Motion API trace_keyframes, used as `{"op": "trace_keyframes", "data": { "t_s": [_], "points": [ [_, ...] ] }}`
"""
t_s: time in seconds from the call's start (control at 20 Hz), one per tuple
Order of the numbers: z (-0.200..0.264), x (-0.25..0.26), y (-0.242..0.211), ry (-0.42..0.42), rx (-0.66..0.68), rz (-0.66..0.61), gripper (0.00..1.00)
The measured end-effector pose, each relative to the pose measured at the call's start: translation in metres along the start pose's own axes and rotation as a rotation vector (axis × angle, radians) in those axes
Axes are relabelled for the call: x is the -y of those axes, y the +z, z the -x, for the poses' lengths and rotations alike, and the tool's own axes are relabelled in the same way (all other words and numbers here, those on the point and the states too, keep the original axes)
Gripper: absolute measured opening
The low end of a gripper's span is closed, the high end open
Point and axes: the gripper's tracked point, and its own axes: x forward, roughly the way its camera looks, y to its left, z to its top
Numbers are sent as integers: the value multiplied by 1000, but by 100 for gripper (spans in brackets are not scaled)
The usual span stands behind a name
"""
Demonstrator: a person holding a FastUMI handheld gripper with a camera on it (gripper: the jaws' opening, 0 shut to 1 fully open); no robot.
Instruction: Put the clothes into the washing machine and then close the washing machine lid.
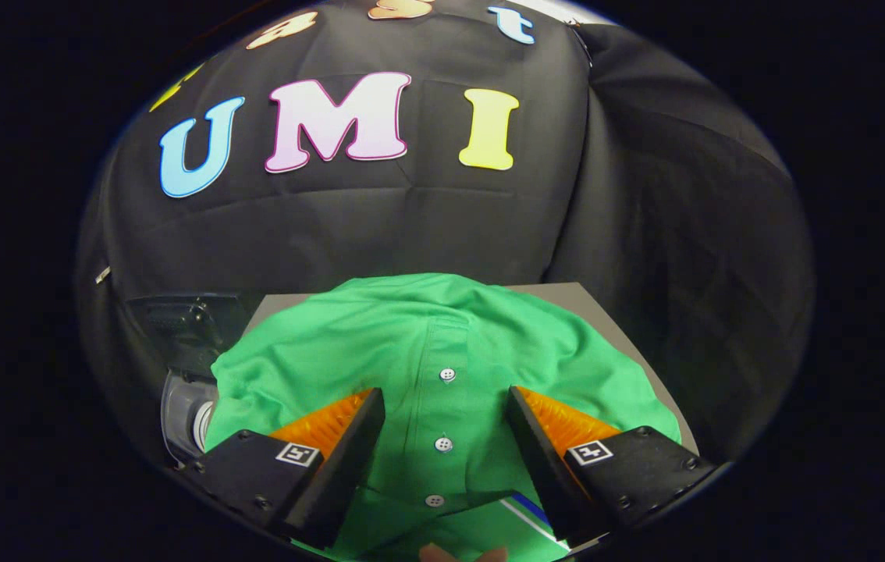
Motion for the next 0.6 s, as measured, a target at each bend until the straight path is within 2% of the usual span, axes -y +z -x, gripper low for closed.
{"op": "trace_keyframes", "data": {
  "t_s": [0.05,0.3,0.35,0.6],
  "points": [
    [1,-4,-5,20,-17,-6,99],
    [12,1,-4,6,-30,15,19],
    [25,1,2,7,-35,-3,9],
    [69,-7,49,41,31,-47,9]
  ]
}}
